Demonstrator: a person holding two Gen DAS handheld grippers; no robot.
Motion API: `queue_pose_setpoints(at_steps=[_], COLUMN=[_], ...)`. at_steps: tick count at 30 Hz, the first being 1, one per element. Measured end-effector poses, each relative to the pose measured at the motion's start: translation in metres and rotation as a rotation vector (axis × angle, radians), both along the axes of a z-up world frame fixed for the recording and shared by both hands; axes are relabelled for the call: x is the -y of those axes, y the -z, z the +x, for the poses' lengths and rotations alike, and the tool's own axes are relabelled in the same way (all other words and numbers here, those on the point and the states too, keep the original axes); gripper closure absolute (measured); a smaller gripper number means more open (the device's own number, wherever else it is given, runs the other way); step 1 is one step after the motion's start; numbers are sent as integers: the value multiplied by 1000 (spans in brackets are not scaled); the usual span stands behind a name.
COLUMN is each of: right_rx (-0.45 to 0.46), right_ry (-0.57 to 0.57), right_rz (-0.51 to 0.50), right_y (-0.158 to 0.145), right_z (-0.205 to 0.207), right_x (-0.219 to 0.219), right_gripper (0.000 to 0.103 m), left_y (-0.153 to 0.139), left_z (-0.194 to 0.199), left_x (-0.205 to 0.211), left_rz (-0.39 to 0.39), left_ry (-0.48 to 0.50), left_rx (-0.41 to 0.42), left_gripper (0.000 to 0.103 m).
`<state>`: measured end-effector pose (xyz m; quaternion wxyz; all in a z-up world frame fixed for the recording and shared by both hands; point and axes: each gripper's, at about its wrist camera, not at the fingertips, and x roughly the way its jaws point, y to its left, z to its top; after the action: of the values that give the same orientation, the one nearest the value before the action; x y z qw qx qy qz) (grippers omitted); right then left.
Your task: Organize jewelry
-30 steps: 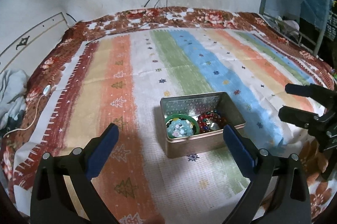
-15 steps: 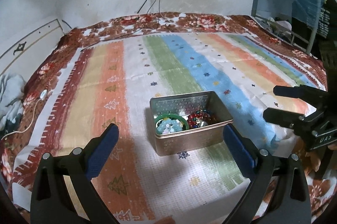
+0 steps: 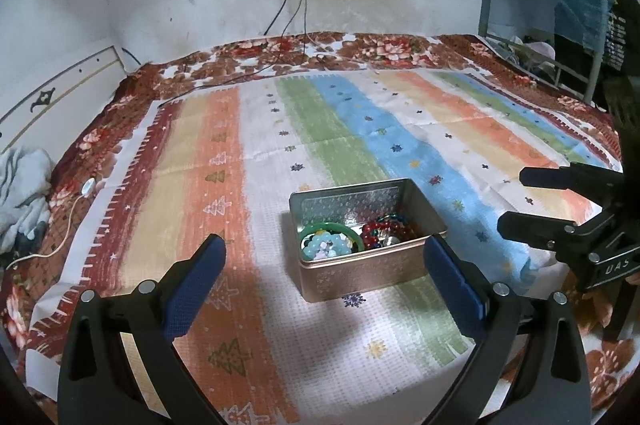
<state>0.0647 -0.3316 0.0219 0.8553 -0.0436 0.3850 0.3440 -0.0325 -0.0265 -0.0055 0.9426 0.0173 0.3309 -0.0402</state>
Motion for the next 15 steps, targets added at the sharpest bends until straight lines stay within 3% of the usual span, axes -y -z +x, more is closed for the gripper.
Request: queue_pose_setpoints(at_steps=[15], right_rx=[0], right_ry=[-1], right_rz=[-9], right_y=[3], right_z=[1], right_x=[-2], right_gripper=[5], left_y=[-1], left_z=[3], left_x=[-4], left_rz=[-7], left_ry=[-24], left_rx=[0], left_gripper=[6])
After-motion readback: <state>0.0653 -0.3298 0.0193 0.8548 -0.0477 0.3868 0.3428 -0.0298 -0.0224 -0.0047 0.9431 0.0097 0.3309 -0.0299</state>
